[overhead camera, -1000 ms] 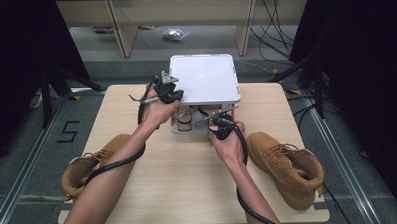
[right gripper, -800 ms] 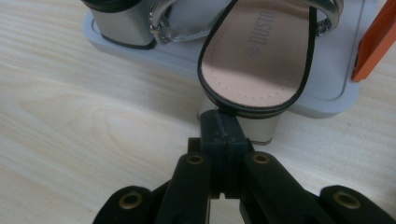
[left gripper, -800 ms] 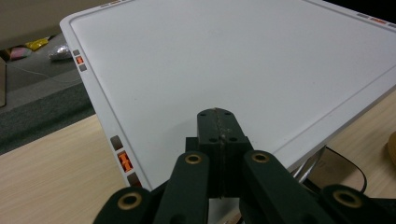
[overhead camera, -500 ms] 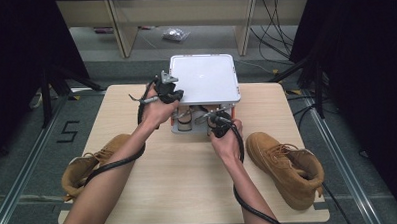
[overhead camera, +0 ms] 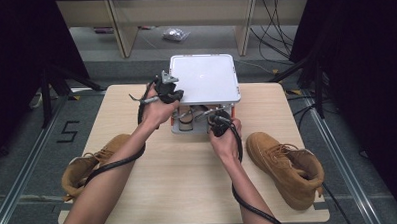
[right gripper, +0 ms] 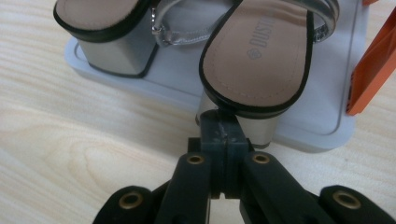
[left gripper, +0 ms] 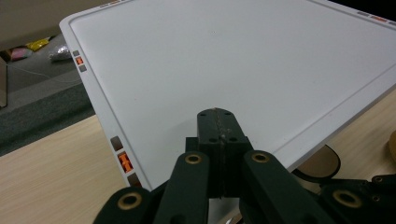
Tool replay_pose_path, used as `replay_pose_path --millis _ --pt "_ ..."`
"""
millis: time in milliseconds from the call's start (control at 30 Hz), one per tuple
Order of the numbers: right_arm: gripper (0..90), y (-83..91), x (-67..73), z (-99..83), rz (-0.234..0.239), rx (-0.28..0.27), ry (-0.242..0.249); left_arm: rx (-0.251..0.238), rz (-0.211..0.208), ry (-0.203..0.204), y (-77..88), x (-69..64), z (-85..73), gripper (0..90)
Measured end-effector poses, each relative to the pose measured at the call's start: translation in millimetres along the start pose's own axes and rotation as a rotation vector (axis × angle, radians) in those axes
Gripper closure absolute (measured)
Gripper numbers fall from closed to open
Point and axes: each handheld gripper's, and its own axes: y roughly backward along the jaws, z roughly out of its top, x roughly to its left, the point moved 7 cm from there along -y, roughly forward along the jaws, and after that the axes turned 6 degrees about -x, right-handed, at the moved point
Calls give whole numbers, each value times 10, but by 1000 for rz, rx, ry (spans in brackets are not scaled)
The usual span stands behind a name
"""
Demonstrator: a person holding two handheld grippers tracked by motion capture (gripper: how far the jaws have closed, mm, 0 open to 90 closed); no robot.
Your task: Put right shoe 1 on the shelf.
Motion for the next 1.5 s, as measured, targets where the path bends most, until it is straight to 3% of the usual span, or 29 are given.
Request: replay_pose_path --millis 733,800,1100,1200,1333,1500 --pt "900 -128 -16 13 -32 -26 -10 -14 3 12 -12 -10 7 897" --pt "900 -138 -36 19 -41 -33 17 -14 3 12 -11 -10 7 897" --pt "899 -173 -56 43 -44 -46 35 -9 6 11 -7 -10 5 897" --pt "898 -175 -45 41 -49 -45 16 -11 6 11 -7 -10 5 897" --pt "892 -188 -55 44 -61 -51 39 -12 7 12 -7 -10 5 897" --pt "841 -189 -32 45 -45 -57 45 -14 5 9 -6 -9 5 896"
